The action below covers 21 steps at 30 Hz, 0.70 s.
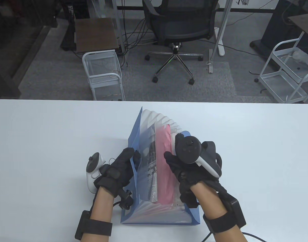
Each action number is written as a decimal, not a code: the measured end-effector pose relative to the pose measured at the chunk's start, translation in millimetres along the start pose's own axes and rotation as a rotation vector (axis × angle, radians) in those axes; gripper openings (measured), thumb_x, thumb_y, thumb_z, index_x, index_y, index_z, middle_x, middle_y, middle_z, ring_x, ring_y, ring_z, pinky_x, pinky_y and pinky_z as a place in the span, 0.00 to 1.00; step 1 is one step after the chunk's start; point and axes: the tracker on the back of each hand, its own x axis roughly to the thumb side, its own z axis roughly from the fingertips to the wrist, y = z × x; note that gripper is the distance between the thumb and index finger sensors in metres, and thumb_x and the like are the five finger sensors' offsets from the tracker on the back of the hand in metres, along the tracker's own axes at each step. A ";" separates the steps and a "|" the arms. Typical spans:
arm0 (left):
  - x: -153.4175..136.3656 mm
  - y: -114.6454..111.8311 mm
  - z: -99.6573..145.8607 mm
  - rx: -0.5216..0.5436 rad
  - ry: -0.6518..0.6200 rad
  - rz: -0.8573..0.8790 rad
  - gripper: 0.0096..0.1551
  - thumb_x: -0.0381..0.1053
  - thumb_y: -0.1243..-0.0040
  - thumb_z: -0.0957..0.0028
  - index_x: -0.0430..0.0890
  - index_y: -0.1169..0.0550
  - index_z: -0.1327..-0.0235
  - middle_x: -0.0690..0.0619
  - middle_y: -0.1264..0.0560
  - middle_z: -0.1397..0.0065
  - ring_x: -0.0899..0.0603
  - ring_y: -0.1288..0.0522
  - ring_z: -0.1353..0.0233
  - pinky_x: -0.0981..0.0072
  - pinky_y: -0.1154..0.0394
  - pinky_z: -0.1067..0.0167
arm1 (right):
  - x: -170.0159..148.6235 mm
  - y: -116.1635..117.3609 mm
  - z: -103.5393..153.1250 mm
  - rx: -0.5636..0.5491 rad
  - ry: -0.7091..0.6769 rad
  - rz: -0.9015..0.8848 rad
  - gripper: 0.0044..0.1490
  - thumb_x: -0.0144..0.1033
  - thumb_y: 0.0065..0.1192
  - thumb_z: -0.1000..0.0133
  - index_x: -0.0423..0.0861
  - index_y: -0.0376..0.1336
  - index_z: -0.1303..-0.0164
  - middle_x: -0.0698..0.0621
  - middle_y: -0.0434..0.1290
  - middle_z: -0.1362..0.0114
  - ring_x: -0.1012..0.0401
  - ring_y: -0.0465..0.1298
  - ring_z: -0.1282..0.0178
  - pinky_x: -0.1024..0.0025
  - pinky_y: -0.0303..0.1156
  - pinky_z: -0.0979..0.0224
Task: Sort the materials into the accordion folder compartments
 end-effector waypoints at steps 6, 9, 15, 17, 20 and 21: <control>-0.5 -5.3 -1.7 -0.002 0.009 -0.034 0.40 0.73 0.55 0.29 0.38 0.34 0.29 0.23 0.74 0.17 0.17 0.75 0.26 0.25 0.64 0.39 | -39.1 23.6 -2.1 0.001 -0.016 -0.273 0.46 0.50 0.52 0.32 0.35 0.42 0.15 0.25 0.56 0.18 0.25 0.72 0.36 0.42 0.77 0.40; -1.4 -9.0 -3.0 -0.003 0.015 -0.055 0.41 0.73 0.55 0.29 0.38 0.34 0.28 0.23 0.74 0.17 0.17 0.75 0.26 0.25 0.64 0.39 | -49.8 14.8 3.1 -0.058 0.007 -0.300 0.40 0.43 0.49 0.31 0.36 0.45 0.16 0.26 0.60 0.20 0.27 0.74 0.39 0.46 0.80 0.45; -7.2 -25.4 -12.2 -0.010 0.064 -0.151 0.40 0.72 0.54 0.28 0.38 0.35 0.28 0.24 0.75 0.18 0.18 0.76 0.27 0.26 0.65 0.39 | -78.2 3.7 11.1 -0.113 0.014 -0.415 0.37 0.40 0.49 0.32 0.35 0.48 0.17 0.28 0.65 0.23 0.30 0.79 0.44 0.52 0.83 0.50; -10.9 -33.2 -16.8 -0.026 0.091 -0.199 0.40 0.72 0.54 0.28 0.38 0.36 0.27 0.25 0.76 0.19 0.19 0.77 0.28 0.27 0.66 0.40 | -85.8 3.0 10.7 -0.108 0.013 -0.463 0.37 0.39 0.49 0.32 0.35 0.48 0.17 0.28 0.66 0.24 0.31 0.79 0.44 0.53 0.83 0.51; -16.2 -43.9 -22.1 -0.021 0.128 -0.268 0.40 0.72 0.54 0.28 0.38 0.37 0.27 0.25 0.78 0.19 0.20 0.79 0.28 0.28 0.67 0.40 | -90.6 -0.5 10.6 -0.102 0.004 -0.482 0.36 0.39 0.50 0.32 0.35 0.49 0.17 0.28 0.66 0.24 0.31 0.79 0.44 0.53 0.83 0.51; -18.2 -48.0 -24.6 -0.012 0.142 -0.293 0.40 0.72 0.54 0.28 0.38 0.37 0.27 0.25 0.78 0.20 0.20 0.79 0.28 0.28 0.67 0.40 | -91.9 -2.1 10.6 -0.099 0.001 -0.470 0.36 0.39 0.50 0.32 0.35 0.49 0.18 0.28 0.66 0.24 0.32 0.80 0.45 0.53 0.83 0.51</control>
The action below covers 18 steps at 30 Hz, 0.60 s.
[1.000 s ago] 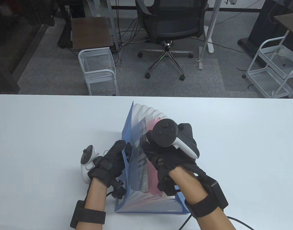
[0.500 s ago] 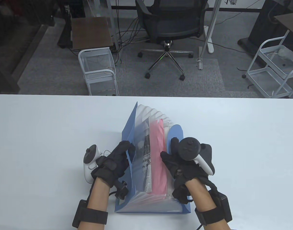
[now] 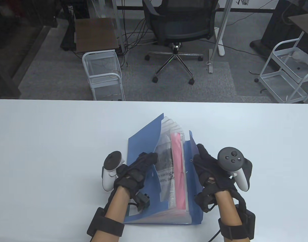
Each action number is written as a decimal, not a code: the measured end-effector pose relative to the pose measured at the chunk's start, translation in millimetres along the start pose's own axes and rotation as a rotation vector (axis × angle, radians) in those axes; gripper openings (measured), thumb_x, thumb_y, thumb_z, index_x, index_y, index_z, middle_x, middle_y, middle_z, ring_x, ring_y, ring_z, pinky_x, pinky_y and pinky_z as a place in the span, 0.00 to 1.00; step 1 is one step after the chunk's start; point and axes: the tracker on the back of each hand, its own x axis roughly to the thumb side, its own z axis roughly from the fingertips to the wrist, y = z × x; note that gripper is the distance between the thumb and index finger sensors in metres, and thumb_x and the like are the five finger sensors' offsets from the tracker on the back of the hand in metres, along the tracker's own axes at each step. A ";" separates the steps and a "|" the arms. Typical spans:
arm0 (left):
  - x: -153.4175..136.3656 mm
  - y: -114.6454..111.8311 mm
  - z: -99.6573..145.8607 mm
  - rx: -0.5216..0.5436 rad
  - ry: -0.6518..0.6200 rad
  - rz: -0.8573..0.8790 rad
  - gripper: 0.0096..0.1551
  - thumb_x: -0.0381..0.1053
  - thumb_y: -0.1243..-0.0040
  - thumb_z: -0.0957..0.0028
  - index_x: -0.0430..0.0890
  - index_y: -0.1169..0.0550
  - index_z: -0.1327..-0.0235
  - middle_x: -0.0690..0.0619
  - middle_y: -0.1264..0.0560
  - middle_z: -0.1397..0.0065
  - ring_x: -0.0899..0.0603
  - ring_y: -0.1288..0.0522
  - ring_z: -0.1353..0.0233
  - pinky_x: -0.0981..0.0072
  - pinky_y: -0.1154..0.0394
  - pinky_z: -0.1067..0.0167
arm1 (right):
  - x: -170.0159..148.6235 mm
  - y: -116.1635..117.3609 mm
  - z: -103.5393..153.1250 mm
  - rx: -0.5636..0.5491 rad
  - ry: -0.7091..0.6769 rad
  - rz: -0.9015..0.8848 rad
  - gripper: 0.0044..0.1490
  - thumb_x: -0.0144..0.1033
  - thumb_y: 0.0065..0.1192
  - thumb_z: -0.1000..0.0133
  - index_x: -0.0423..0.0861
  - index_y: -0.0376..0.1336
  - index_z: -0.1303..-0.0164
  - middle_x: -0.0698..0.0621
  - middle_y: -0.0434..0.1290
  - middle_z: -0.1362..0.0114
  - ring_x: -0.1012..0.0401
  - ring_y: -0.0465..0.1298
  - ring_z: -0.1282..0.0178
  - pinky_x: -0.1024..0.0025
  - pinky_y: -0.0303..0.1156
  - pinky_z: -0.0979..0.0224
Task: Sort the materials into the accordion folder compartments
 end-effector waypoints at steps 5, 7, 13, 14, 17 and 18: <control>-3.0 -16.0 -12.8 -0.031 0.068 -0.104 0.41 0.72 0.55 0.27 0.37 0.39 0.25 0.26 0.80 0.22 0.21 0.82 0.30 0.29 0.70 0.42 | -4.6 -5.5 2.2 -0.015 0.001 -0.015 0.36 0.39 0.50 0.32 0.35 0.49 0.18 0.28 0.67 0.25 0.32 0.80 0.46 0.55 0.83 0.52; -4.7 -23.4 -18.0 -0.042 0.104 -0.159 0.41 0.72 0.55 0.27 0.37 0.40 0.25 0.26 0.82 0.22 0.21 0.83 0.31 0.29 0.71 0.43 | -7.5 -7.8 2.9 -0.020 0.005 -0.036 0.36 0.39 0.50 0.32 0.35 0.50 0.18 0.28 0.67 0.25 0.32 0.80 0.46 0.54 0.83 0.52; -11.8 -42.8 -32.0 -0.030 0.210 -0.357 0.33 0.59 0.62 0.25 0.35 0.39 0.22 0.27 0.81 0.22 0.21 0.82 0.31 0.30 0.71 0.42 | -14.7 -13.9 2.9 -0.018 0.009 -0.085 0.36 0.39 0.50 0.32 0.35 0.50 0.18 0.28 0.67 0.25 0.32 0.80 0.46 0.54 0.83 0.52; -13.0 -46.9 -35.2 -0.022 0.236 -0.431 0.32 0.58 0.61 0.25 0.35 0.38 0.22 0.27 0.80 0.22 0.21 0.81 0.30 0.29 0.70 0.41 | -15.4 -14.5 2.8 -0.017 0.009 -0.087 0.36 0.39 0.50 0.32 0.35 0.50 0.18 0.28 0.67 0.25 0.33 0.81 0.46 0.54 0.83 0.52; -16.3 -58.7 -41.9 0.008 0.335 -0.671 0.29 0.53 0.54 0.28 0.37 0.35 0.22 0.29 0.75 0.18 0.21 0.76 0.26 0.30 0.65 0.36 | -16.2 -15.3 3.0 -0.015 0.011 -0.094 0.36 0.39 0.50 0.32 0.35 0.50 0.18 0.28 0.68 0.25 0.32 0.81 0.46 0.54 0.83 0.53; -19.0 -64.3 -44.4 0.017 0.364 -0.787 0.30 0.52 0.49 0.29 0.37 0.37 0.21 0.29 0.73 0.17 0.22 0.74 0.25 0.31 0.63 0.34 | -16.3 -15.3 3.1 -0.016 0.009 -0.094 0.36 0.39 0.50 0.32 0.34 0.50 0.18 0.28 0.68 0.25 0.33 0.81 0.46 0.54 0.83 0.53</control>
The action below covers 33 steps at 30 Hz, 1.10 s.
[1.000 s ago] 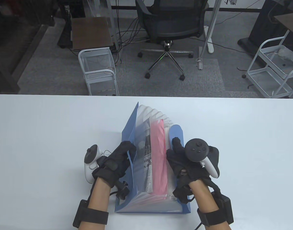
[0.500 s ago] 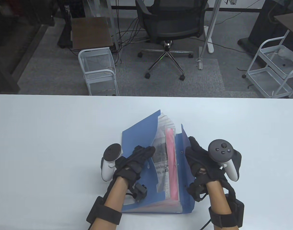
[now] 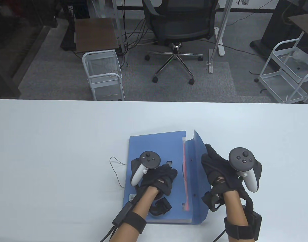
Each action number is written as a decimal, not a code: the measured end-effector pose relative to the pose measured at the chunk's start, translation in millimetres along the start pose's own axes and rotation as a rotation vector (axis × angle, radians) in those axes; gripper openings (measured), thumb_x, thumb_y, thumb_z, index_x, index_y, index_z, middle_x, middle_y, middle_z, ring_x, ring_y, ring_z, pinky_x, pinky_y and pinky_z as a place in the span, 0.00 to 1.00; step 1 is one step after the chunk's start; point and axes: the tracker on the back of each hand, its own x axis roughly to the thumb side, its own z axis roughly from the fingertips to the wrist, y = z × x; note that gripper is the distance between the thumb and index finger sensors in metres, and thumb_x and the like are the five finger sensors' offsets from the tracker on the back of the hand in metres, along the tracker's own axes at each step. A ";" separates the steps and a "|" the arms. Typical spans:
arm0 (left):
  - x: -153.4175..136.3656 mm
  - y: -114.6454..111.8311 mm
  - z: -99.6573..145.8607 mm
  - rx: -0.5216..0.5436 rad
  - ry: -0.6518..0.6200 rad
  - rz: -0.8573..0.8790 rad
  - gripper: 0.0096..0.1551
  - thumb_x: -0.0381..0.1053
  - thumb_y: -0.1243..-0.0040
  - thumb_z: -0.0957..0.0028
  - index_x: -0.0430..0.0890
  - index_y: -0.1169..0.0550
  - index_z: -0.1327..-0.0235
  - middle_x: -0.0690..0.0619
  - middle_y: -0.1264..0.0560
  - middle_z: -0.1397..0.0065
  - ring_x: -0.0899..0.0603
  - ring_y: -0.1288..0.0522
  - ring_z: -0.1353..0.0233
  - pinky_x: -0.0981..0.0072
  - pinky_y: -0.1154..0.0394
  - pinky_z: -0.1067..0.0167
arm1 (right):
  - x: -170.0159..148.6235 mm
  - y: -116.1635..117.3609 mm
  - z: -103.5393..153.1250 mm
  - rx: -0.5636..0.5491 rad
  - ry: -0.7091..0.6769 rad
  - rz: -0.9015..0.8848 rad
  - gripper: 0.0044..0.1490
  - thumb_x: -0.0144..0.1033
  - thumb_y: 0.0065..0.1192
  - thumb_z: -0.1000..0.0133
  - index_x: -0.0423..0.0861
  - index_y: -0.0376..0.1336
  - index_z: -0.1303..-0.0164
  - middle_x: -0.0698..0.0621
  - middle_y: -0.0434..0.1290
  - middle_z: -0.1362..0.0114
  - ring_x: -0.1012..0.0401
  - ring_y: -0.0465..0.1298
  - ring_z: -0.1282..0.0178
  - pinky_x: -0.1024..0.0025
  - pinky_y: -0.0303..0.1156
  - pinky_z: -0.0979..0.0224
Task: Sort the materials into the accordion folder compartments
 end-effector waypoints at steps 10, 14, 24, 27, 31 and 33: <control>7.6 -8.6 -3.5 0.066 0.083 -0.304 0.45 0.56 0.39 0.33 0.38 0.47 0.16 0.31 0.65 0.14 0.22 0.63 0.20 0.35 0.52 0.27 | 0.7 2.0 0.2 0.018 -0.008 -0.012 0.37 0.41 0.50 0.32 0.35 0.49 0.18 0.28 0.67 0.24 0.32 0.80 0.45 0.54 0.83 0.51; -5.3 2.8 3.2 0.094 0.014 -0.162 0.40 0.51 0.45 0.32 0.37 0.46 0.15 0.32 0.60 0.13 0.24 0.60 0.19 0.38 0.50 0.27 | 8.0 10.7 1.1 0.086 -0.029 -0.011 0.39 0.43 0.50 0.31 0.35 0.47 0.16 0.26 0.63 0.22 0.29 0.77 0.42 0.50 0.81 0.48; -60.9 31.6 14.6 0.172 -0.086 0.388 0.33 0.41 0.51 0.33 0.40 0.42 0.15 0.36 0.52 0.11 0.31 0.49 0.17 0.49 0.40 0.26 | 37.8 87.0 0.8 0.226 -0.099 0.356 0.51 0.58 0.48 0.32 0.38 0.38 0.13 0.24 0.50 0.15 0.24 0.64 0.29 0.37 0.70 0.33; -74.0 35.5 14.3 0.170 -0.094 0.514 0.32 0.40 0.52 0.33 0.41 0.42 0.15 0.36 0.51 0.11 0.31 0.47 0.17 0.50 0.38 0.26 | 33.9 111.2 -2.7 0.299 -0.095 0.438 0.51 0.61 0.45 0.33 0.39 0.38 0.12 0.25 0.44 0.14 0.23 0.55 0.23 0.31 0.63 0.29; -80.3 38.5 15.5 0.160 -0.115 0.594 0.33 0.38 0.53 0.34 0.41 0.42 0.15 0.35 0.50 0.11 0.31 0.46 0.17 0.49 0.38 0.25 | 18.7 129.0 -6.1 0.343 -0.031 0.541 0.50 0.61 0.45 0.33 0.45 0.36 0.12 0.26 0.36 0.13 0.24 0.43 0.20 0.24 0.50 0.26; -82.2 40.0 18.0 0.195 -0.103 0.614 0.32 0.37 0.54 0.34 0.41 0.41 0.15 0.35 0.49 0.12 0.30 0.44 0.17 0.49 0.36 0.25 | 7.1 133.4 -7.8 0.351 -0.001 0.615 0.48 0.60 0.47 0.33 0.50 0.35 0.12 0.27 0.31 0.13 0.25 0.36 0.19 0.20 0.43 0.27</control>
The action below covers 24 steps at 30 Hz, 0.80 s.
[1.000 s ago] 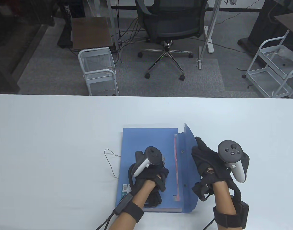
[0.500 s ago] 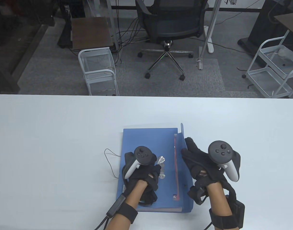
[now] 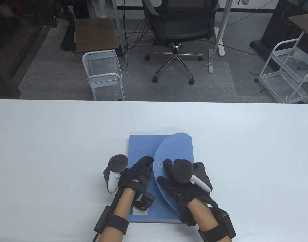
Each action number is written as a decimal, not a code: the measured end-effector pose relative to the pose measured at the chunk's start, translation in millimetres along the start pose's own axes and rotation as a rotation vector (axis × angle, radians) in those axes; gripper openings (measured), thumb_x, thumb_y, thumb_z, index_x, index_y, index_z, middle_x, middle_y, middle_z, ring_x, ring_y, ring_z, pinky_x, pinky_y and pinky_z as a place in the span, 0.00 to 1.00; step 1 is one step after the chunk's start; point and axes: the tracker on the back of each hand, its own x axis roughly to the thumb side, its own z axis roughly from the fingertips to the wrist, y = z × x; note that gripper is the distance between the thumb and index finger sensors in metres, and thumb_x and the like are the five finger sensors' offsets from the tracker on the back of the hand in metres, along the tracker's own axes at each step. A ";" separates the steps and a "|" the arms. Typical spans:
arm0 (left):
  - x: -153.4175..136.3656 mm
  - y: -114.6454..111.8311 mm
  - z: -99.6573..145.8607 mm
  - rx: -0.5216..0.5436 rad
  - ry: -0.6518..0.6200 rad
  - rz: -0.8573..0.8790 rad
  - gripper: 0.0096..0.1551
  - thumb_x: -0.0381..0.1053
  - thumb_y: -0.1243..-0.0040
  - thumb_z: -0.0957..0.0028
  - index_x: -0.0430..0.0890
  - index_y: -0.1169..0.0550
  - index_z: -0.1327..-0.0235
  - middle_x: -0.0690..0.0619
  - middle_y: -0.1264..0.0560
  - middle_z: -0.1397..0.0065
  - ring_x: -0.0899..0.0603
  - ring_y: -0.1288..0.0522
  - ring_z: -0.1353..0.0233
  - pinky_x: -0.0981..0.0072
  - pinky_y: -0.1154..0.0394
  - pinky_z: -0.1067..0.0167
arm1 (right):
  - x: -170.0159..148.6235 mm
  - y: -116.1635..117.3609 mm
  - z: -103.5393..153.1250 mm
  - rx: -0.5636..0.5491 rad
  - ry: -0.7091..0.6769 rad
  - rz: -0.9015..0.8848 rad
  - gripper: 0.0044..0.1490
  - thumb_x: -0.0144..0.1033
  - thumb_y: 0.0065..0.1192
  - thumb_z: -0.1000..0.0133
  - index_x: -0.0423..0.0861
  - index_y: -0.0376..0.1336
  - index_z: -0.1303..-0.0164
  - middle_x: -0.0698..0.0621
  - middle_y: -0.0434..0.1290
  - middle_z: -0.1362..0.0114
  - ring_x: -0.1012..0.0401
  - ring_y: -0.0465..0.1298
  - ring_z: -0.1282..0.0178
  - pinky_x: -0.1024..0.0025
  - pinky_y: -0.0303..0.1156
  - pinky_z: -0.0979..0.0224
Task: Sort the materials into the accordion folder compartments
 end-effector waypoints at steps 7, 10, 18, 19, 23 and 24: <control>14.7 10.8 12.3 0.207 0.008 -0.128 0.32 0.38 0.50 0.36 0.36 0.38 0.17 0.30 0.45 0.15 0.27 0.38 0.22 0.48 0.32 0.30 | -18.5 25.9 -11.4 0.112 0.063 0.066 0.46 0.57 0.53 0.33 0.57 0.35 0.13 0.32 0.21 0.16 0.29 0.26 0.21 0.17 0.42 0.29; 24.5 12.4 12.1 0.167 -0.052 -0.168 0.32 0.40 0.49 0.35 0.36 0.37 0.17 0.30 0.45 0.15 0.26 0.39 0.21 0.47 0.32 0.30 | -19.2 29.5 -13.6 0.123 0.079 0.089 0.45 0.58 0.52 0.33 0.59 0.35 0.14 0.33 0.21 0.16 0.30 0.25 0.21 0.17 0.43 0.30; 71.9 38.8 35.9 0.138 -0.247 -0.045 0.34 0.51 0.45 0.32 0.36 0.34 0.18 0.30 0.43 0.14 0.24 0.40 0.22 0.42 0.34 0.30 | -23.5 31.6 -14.7 0.162 0.099 0.083 0.44 0.58 0.50 0.33 0.61 0.35 0.15 0.36 0.20 0.16 0.33 0.23 0.21 0.18 0.42 0.27; 80.0 47.5 42.6 0.159 -0.278 -0.083 0.34 0.52 0.44 0.32 0.36 0.34 0.18 0.30 0.43 0.15 0.23 0.40 0.22 0.41 0.34 0.31 | -23.3 31.2 -15.0 0.167 0.101 0.085 0.44 0.57 0.50 0.33 0.61 0.35 0.15 0.36 0.20 0.16 0.33 0.23 0.21 0.18 0.41 0.27; 93.6 82.1 66.6 0.340 -0.302 -0.355 0.35 0.54 0.43 0.32 0.36 0.32 0.19 0.30 0.40 0.16 0.24 0.37 0.24 0.40 0.32 0.32 | -22.8 30.5 -15.8 0.179 0.105 0.083 0.44 0.57 0.51 0.33 0.61 0.35 0.15 0.35 0.20 0.16 0.32 0.23 0.21 0.18 0.41 0.27; 91.7 90.0 71.3 0.385 -0.279 -0.438 0.36 0.56 0.43 0.32 0.36 0.32 0.19 0.30 0.39 0.16 0.23 0.37 0.24 0.39 0.32 0.32 | -22.7 30.4 -16.2 0.181 0.105 0.083 0.44 0.57 0.51 0.33 0.61 0.35 0.15 0.35 0.20 0.16 0.32 0.23 0.21 0.18 0.41 0.28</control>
